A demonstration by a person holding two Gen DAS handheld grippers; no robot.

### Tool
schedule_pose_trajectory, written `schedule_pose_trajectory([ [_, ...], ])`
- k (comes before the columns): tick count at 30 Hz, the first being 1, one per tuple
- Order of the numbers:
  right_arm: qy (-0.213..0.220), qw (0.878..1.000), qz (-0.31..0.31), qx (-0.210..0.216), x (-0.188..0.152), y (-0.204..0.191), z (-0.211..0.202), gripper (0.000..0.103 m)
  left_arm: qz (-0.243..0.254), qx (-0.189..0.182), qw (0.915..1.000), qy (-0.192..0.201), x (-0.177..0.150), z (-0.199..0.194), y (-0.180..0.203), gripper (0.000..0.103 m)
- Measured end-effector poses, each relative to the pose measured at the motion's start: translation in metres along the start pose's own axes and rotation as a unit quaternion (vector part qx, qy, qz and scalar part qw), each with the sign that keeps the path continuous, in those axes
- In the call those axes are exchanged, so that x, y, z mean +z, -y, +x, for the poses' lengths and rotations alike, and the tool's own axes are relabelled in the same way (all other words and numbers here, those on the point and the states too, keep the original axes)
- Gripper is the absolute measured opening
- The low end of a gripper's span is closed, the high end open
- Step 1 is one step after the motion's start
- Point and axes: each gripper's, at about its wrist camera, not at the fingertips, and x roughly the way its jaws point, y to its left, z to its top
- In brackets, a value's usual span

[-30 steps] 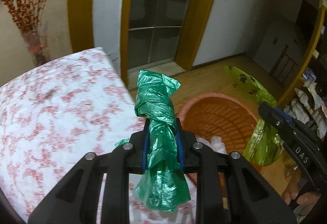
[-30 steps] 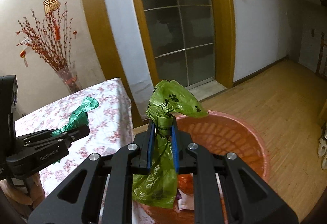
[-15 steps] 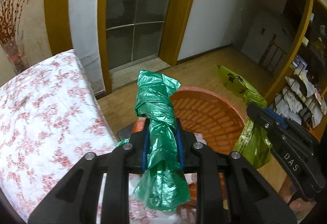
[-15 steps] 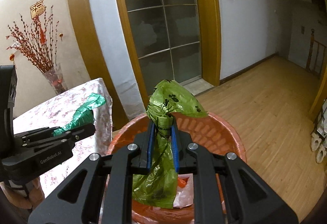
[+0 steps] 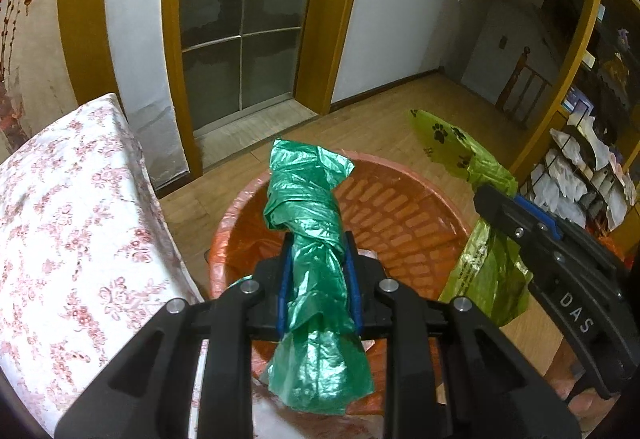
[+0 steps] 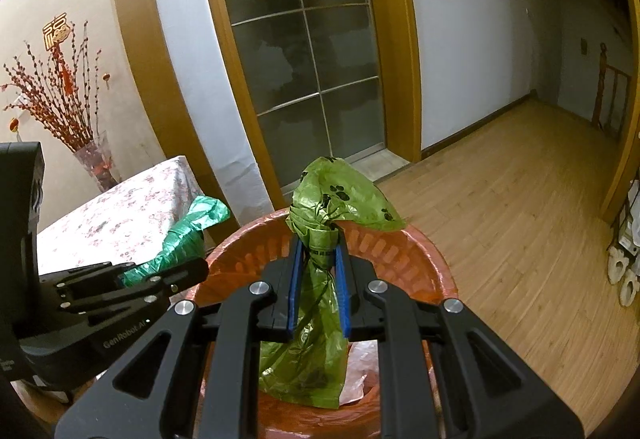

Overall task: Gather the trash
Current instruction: 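Carry the green bag and paw-print bag over the orange basket, then open both tools to drop the green and paw-print bags into the basket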

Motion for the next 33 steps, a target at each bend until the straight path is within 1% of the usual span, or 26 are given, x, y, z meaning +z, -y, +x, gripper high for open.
schedule_pose_trajectory([
  [5,-0.006,1.000,0.006,0.002,0.002,0.004,0.004,0.015,0.002,-0.005,0.9999,-0.010,0.000,0.010,0.001,0.025],
  [7,-0.009,1.000,0.012,0.004,0.002,0.007,0.006,0.018,0.002,-0.005,0.9999,-0.014,0.000,0.014,0.002,0.033],
  [10,-0.011,1.000,0.018,0.005,0.002,0.010,0.007,0.026,-0.002,-0.002,0.9999,-0.017,-0.002,0.018,0.001,0.041],
  [12,-0.011,1.000,0.020,0.005,0.002,0.011,0.006,0.031,-0.005,-0.001,0.9998,-0.020,-0.003,0.020,-0.001,0.044],
  [17,-0.007,1.000,0.022,0.005,0.003,0.013,0.003,0.041,-0.011,0.008,0.9997,-0.022,-0.008,0.019,-0.009,0.048],
  [19,-0.002,1.000,0.021,0.004,0.003,0.012,0.000,0.045,-0.013,0.016,0.9996,-0.019,-0.009,0.015,-0.013,0.052],
  [20,0.000,1.000,0.021,0.004,0.003,0.013,-0.002,0.049,-0.015,0.021,0.9995,-0.016,-0.010,0.011,-0.016,0.053],
  [21,0.004,1.000,0.021,0.004,0.003,0.012,-0.005,0.057,-0.017,0.024,0.9995,-0.014,-0.010,0.008,-0.017,0.054],
  [22,0.009,1.000,0.021,0.003,0.003,0.012,-0.008,0.061,-0.019,0.029,0.9994,-0.010,-0.011,0.003,-0.020,0.056],
  [23,0.017,1.000,0.020,0.002,0.003,0.010,-0.013,0.071,-0.020,0.032,0.9993,-0.007,-0.011,-0.001,-0.023,0.057],
  [24,0.027,0.999,0.017,-0.002,0.003,0.008,-0.018,0.080,-0.022,0.038,0.9990,0.000,-0.013,-0.008,-0.027,0.060],
  [25,0.035,0.999,0.016,-0.005,0.003,0.007,-0.022,0.085,-0.023,0.042,0.9989,0.004,-0.015,-0.014,-0.029,0.064],
  [26,0.048,0.999,0.011,-0.014,0.002,0.004,-0.029,0.093,-0.025,0.047,0.9986,0.010,-0.017,-0.020,-0.032,0.066],
  [27,0.059,0.998,0.005,-0.023,0.002,0.002,-0.035,0.097,-0.028,0.054,0.9980,0.018,-0.019,-0.028,-0.037,0.070],
  [28,0.074,0.997,-0.004,-0.034,0.001,-0.002,-0.043,0.100,-0.030,0.059,0.9975,0.024,-0.021,-0.034,-0.040,0.075],
  [29,0.083,0.996,-0.010,-0.042,0.001,-0.003,-0.048,0.101,-0.034,0.064,0.9969,0.031,-0.023,-0.041,-0.042,0.078],
  [31,0.097,0.993,-0.022,-0.056,-0.001,-0.008,-0.057,0.101,-0.042,0.077,0.9949,0.049,-0.028,-0.058,-0.047,0.087],
  [33,0.108,0.991,-0.031,-0.066,-0.004,-0.014,-0.067,0.101,-0.048,0.088,0.9926,0.067,-0.035,-0.076,-0.051,0.092],
])
